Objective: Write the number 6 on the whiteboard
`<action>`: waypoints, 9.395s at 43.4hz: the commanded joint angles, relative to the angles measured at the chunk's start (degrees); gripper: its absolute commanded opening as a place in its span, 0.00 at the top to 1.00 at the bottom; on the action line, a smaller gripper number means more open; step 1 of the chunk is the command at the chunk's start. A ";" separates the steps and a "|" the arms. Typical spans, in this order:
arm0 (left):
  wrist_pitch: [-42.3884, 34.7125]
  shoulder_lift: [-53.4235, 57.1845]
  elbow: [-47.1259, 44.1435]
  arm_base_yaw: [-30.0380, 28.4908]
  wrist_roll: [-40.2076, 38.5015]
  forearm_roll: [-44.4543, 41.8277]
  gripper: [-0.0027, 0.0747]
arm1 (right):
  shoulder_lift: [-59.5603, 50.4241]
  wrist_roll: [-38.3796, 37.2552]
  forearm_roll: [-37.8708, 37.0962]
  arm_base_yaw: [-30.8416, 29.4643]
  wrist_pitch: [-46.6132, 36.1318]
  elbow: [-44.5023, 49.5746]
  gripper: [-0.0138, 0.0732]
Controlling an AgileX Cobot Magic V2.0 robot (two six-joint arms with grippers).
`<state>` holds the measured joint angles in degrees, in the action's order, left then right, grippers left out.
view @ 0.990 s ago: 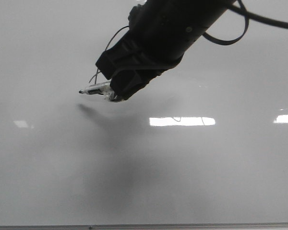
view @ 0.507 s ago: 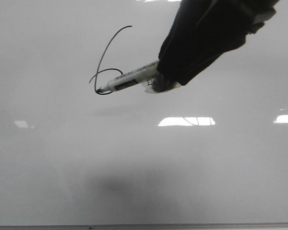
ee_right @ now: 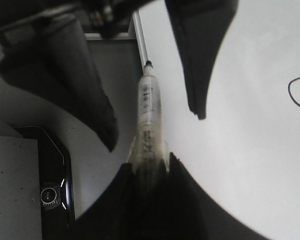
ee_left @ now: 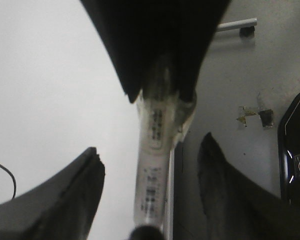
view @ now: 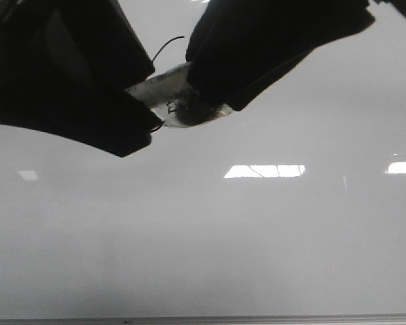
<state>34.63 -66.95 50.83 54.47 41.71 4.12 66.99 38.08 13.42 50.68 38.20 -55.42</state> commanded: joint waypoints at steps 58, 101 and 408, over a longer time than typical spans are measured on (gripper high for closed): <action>-3.62 11.74 -4.48 -33.97 -10.12 5.14 0.99 | -27.50 -22.04 -0.94 -35.39 -7.75 17.94 0.73; -41.40 -12.85 -14.87 -60.70 -19.23 14.54 0.99 | -42.10 -25.61 -0.39 -43.82 -11.80 28.90 0.92; -28.54 68.07 -51.52 -53.06 -40.14 -5.11 0.99 | -68.68 -33.69 -5.56 -50.79 -29.88 56.09 0.92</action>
<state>10.41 0.35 -0.42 1.04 1.99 -0.85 -0.60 4.37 8.23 0.21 13.26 1.57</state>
